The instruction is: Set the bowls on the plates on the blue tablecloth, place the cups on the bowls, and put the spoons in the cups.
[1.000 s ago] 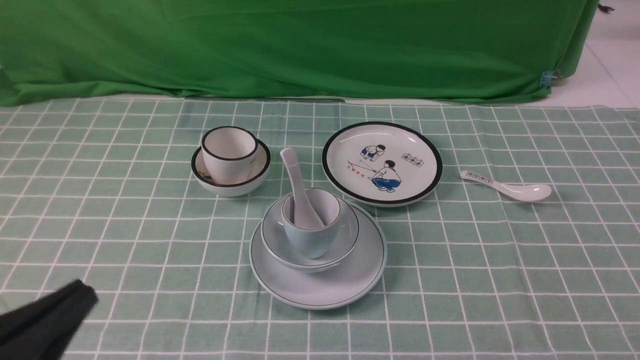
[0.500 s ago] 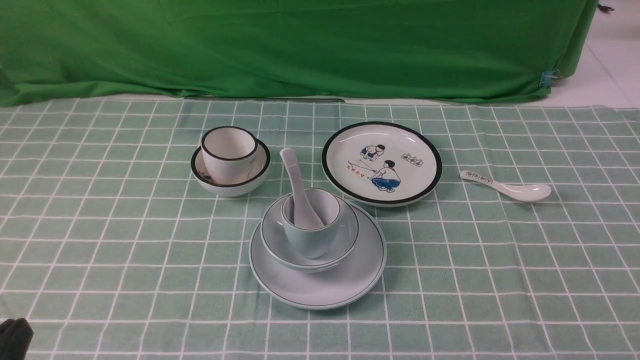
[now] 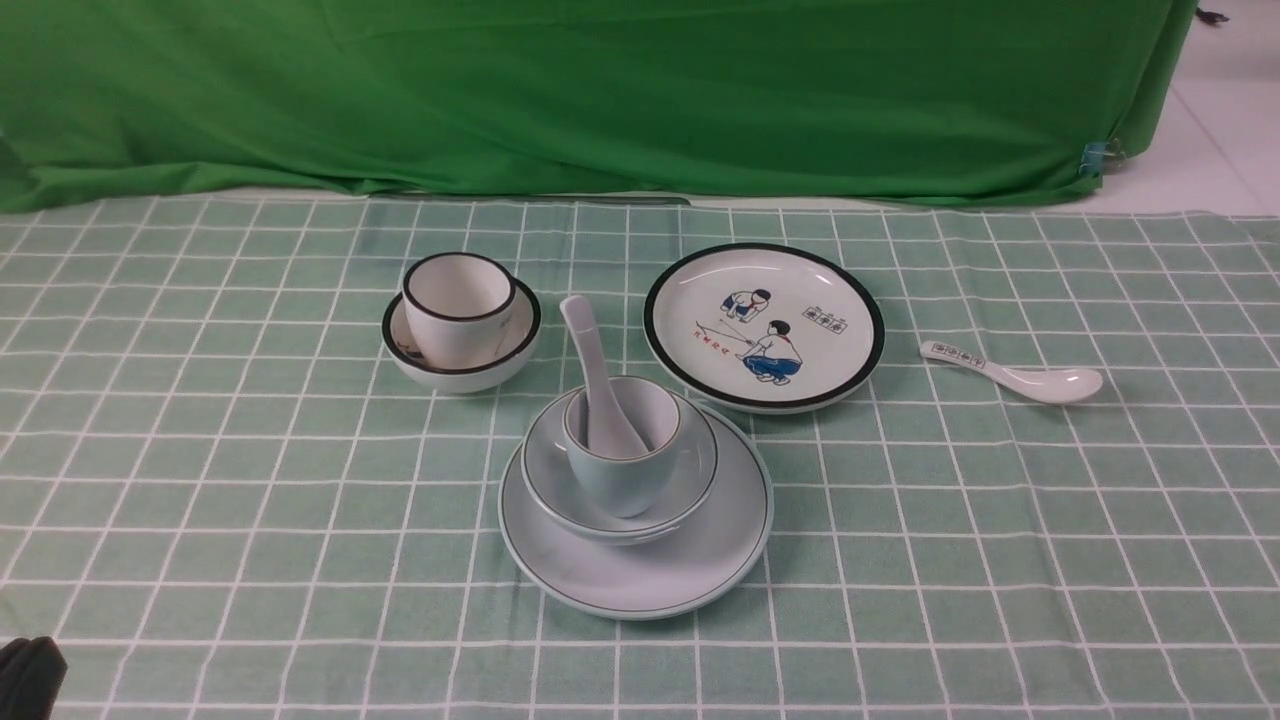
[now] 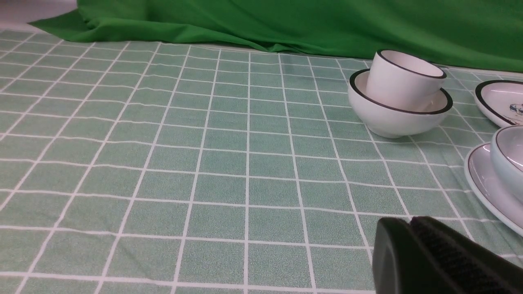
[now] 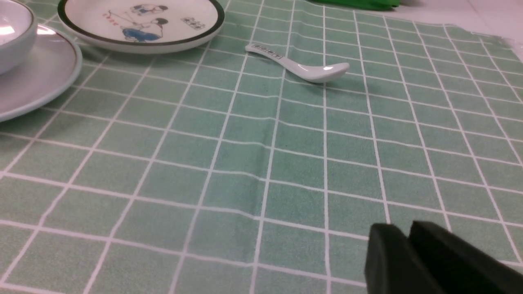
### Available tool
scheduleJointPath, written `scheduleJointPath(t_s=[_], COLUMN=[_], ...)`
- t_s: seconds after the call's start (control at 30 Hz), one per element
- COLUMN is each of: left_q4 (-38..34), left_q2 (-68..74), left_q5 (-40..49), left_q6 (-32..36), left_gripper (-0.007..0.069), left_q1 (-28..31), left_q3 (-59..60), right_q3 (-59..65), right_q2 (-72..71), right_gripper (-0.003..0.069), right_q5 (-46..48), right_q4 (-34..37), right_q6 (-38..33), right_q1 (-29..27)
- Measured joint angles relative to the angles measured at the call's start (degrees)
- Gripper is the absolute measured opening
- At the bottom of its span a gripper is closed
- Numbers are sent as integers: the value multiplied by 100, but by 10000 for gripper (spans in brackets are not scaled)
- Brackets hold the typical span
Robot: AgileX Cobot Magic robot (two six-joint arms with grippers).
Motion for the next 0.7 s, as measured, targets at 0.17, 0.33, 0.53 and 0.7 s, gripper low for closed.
scheduleJointPath(t_s=[0.17, 0.33, 0.53, 0.7], left_q4=[0, 0, 0, 0], left_q2=[0, 0, 0, 0], left_q5=[0, 0, 0, 0], left_q6=[0, -16, -16, -16], left_gripper=[13, 13, 13, 13], left_q1=[5, 5, 5, 5], left_q3=[0, 0, 0, 0], right_q3=[0, 0, 0, 0], right_q2=[0, 0, 0, 0], right_gripper=[121, 128, 138, 140], right_q5=[0, 0, 0, 0], right_q4=[0, 0, 0, 0], right_q6=[0, 0, 0, -5], right_q1=[0, 0, 0, 0])
